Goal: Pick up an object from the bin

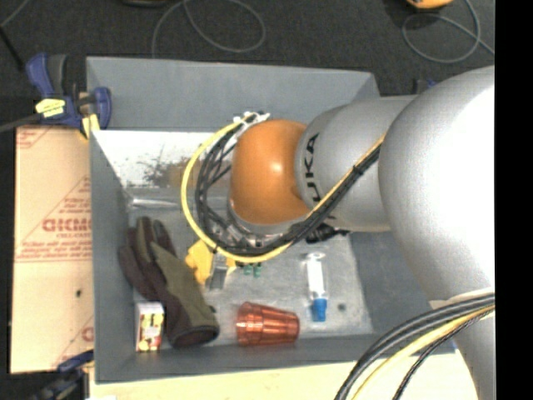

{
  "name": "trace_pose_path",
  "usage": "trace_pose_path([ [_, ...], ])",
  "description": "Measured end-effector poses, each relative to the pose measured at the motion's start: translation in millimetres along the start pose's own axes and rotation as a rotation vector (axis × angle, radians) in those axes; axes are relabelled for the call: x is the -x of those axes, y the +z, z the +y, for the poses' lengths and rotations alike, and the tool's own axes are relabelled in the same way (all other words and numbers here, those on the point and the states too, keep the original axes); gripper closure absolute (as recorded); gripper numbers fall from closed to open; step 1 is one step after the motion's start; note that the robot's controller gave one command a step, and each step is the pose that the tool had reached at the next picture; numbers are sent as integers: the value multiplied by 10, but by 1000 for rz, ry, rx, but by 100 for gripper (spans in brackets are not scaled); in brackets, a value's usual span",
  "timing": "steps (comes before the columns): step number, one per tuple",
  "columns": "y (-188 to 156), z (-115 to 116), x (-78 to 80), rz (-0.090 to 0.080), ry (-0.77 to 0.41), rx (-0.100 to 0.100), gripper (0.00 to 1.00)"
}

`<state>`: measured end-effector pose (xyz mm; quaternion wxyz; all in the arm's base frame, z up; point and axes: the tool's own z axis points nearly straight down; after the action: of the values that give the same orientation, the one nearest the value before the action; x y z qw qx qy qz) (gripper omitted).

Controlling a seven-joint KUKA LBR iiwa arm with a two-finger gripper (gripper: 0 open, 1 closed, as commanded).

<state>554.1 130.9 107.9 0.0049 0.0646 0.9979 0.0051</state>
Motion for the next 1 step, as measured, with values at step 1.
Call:
trace_pose_path([
  [1,-278,-15,-62,8,6,-6,100],
])
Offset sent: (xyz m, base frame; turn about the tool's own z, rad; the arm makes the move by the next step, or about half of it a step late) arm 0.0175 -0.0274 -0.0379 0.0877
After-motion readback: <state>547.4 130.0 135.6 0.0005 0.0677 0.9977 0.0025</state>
